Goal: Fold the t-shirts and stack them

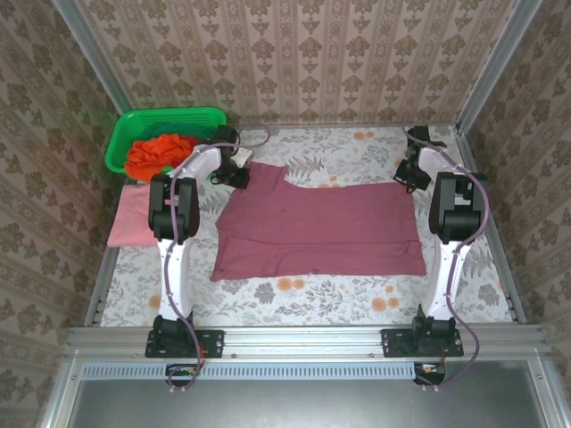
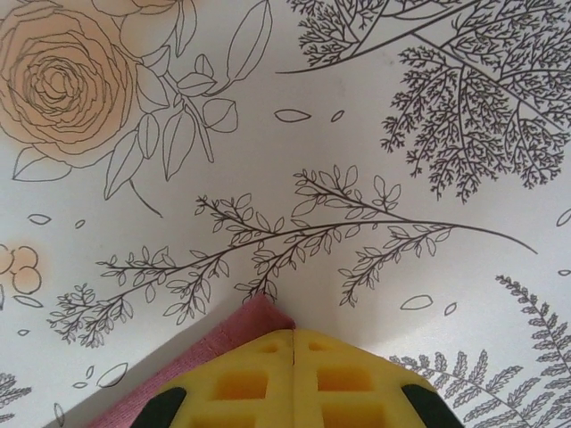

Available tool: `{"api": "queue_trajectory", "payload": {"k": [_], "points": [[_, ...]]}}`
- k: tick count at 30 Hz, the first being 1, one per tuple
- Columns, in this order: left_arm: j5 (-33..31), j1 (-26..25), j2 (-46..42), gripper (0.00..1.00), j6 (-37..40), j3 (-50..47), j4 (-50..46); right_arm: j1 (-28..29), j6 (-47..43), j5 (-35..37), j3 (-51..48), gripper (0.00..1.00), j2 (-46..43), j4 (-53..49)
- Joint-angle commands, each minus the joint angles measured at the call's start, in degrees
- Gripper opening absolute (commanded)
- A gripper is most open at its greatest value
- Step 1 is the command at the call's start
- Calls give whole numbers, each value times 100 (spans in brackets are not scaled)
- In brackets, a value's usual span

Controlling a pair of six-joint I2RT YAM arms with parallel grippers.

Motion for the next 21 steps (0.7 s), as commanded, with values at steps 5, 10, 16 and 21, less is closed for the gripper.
{"api": "queue_trajectory", "payload": {"k": [5, 10, 16, 21], "points": [[15, 26, 133, 33, -38, 560, -228, -18, -99, -161, -12, 0, 74, -162], [23, 33, 453, 34, -34, 1010, -438, -16, -114, -170, -53, 0, 42, -122], [-61, 10, 630, 37, -32, 1149, -725, -24, -102, -169, -50, 3, 42, -100], [-181, 0, 499, 41, -6, 896, -768, -22, -114, -188, -24, 3, 60, -92]]}}
